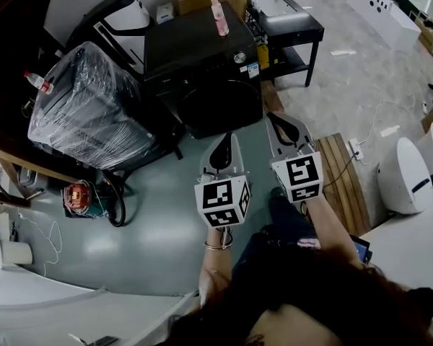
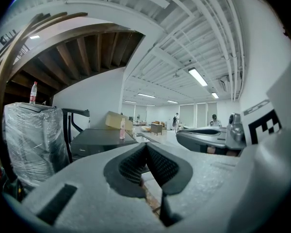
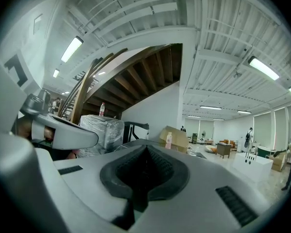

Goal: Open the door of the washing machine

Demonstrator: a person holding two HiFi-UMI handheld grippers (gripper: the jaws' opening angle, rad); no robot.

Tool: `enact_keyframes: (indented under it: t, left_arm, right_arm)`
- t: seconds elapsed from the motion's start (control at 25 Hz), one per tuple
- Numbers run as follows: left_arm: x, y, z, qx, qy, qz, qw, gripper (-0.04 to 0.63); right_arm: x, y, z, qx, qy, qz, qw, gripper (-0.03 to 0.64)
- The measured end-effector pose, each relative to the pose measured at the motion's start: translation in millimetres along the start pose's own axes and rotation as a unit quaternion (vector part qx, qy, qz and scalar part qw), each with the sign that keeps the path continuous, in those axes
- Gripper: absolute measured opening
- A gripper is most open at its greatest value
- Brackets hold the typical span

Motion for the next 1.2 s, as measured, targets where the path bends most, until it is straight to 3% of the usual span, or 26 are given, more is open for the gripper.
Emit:
enact_keyframes:
  t: [0.72,1.2]
  left_arm:
    - [-19.9,-141.6,5.6,0.008,-0.009,0.008,0.9999,0.012]
    - [-23.1,-229.0,9.7,-0.023,-0.004,0.014,0.9996,0.012]
  right_arm:
    - [11.0,-98.5,-78.9,-0.012,-0.014,0.018,1.000,0.000]
    - [20.8,-170.9,-131.2,-0.049,-0.018,0.026,0.998,0.000]
Point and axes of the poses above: the fingertips, and each gripper's own axes: y backward along the fingers, z to its left, x out of its underside, the point moved 5 cm from there along y, backward along the fingers, and after that the axes turned 7 degrees about -y, right-handed, at the moved point
